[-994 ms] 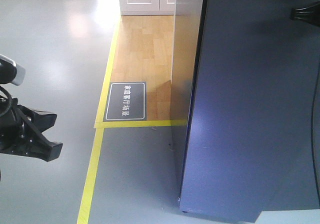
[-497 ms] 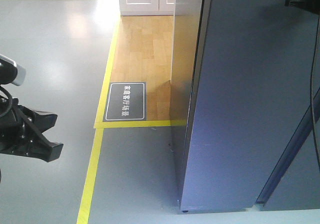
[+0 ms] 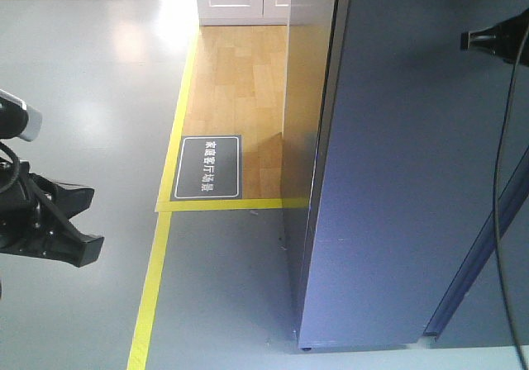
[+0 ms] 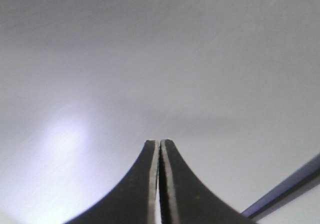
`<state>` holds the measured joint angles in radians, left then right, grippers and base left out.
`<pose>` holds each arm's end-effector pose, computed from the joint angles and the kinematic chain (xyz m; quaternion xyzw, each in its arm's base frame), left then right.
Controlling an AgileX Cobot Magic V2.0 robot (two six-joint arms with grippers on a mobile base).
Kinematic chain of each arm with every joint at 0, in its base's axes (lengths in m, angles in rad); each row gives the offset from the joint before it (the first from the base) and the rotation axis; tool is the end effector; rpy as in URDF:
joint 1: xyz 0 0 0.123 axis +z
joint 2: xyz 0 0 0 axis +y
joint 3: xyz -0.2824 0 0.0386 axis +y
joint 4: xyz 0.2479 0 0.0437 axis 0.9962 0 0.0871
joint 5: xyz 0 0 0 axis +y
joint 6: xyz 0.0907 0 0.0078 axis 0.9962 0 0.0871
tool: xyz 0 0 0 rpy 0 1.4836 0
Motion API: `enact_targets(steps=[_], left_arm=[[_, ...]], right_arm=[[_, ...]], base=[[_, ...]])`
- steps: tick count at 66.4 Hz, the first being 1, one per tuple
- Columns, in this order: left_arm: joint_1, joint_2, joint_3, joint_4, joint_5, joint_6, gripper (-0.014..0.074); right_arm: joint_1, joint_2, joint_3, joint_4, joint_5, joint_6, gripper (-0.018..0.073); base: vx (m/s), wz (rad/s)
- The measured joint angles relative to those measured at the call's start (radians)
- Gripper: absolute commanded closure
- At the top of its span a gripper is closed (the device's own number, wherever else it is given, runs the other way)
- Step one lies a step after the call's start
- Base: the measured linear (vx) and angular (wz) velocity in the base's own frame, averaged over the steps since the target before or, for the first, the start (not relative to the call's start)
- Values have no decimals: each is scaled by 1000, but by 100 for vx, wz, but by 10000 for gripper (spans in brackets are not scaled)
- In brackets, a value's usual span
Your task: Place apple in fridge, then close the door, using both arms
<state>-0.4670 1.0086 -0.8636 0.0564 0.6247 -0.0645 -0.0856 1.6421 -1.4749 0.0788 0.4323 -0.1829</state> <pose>0.1838 -0.0893 0.3325 0.1937 0.8817 -0.0890 0.4209 0.3885 -0.0303 0.3591 -0.0194 0.8626 -0.0355 0.5043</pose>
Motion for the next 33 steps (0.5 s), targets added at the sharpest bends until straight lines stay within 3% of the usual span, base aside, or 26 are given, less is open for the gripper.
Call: enact_targets(steps=[15,33], left_arm=[[0,0,0,0,0,0,603],[0,0,0,0,0,0,603]], right_arm=[[108,-249,291,7,-41,-41,562],[145,-513,569,-13,52,-1,562]], base=[[0,0],[0,0]])
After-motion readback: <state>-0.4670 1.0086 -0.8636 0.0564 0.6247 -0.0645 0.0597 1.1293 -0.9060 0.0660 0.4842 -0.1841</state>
